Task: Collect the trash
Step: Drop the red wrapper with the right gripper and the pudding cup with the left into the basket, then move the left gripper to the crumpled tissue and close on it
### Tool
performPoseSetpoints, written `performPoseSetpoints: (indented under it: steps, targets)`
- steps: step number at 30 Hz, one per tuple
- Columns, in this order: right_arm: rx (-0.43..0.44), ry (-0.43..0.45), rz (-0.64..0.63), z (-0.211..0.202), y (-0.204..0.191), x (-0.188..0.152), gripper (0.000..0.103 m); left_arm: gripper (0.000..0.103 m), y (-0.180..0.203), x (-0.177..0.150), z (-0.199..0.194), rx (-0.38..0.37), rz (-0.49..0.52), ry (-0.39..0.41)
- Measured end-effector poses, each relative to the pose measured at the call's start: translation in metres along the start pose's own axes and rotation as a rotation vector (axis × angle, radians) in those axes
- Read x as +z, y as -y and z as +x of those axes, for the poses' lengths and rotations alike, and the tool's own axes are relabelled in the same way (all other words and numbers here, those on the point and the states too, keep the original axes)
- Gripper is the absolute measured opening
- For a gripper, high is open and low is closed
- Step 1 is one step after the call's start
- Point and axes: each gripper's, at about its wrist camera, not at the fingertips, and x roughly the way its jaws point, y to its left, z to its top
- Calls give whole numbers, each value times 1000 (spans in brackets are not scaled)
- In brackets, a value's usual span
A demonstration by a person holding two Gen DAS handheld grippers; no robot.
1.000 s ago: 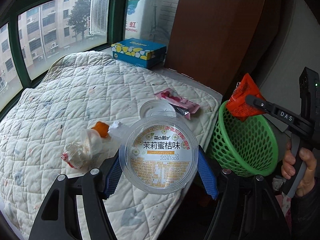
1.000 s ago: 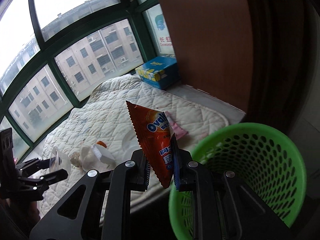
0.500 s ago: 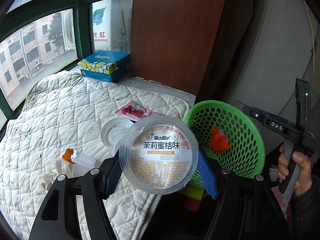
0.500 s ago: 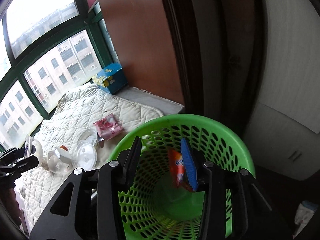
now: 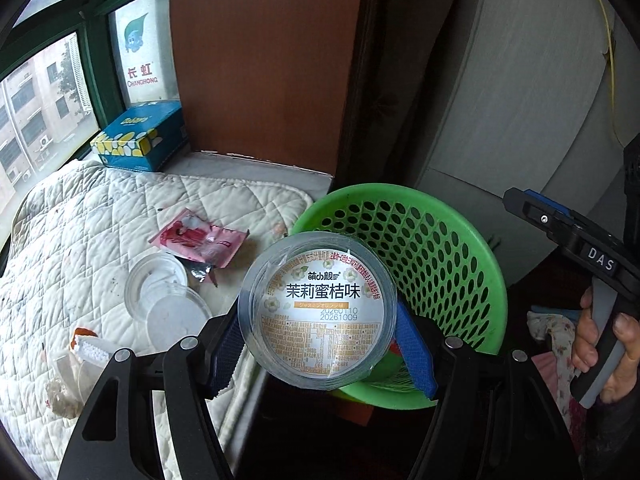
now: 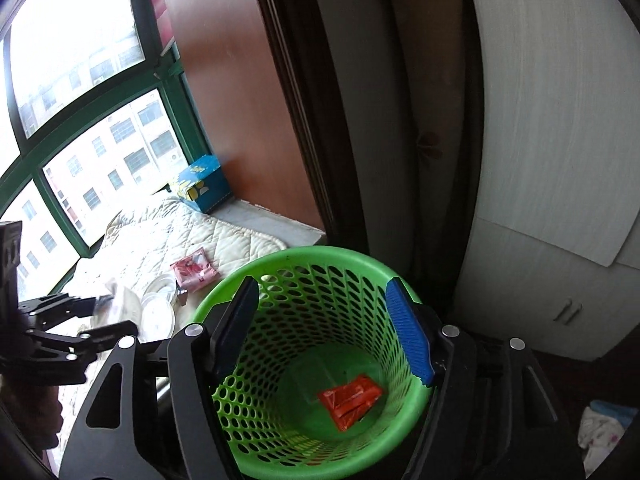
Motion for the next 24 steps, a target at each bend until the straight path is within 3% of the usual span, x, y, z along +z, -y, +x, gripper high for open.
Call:
performPoseSetpoints:
  steps: [9, 11, 13, 24]
  targets:
    - [-14, 23, 21, -8, 15, -4, 74, 68, 27, 9, 30, -28, 30, -51]
    - [-14, 24, 26, -11, 19, -5, 74, 77, 31, 9, 34, -27, 34, -58]
    - [-15, 24, 31, -11, 20, -5, 74, 78, 34, 8, 36, -36, 34, -55]
    - [23, 25, 26, -11, 7, -10, 81, 83, 13, -2, 16, 15, -21, -24]
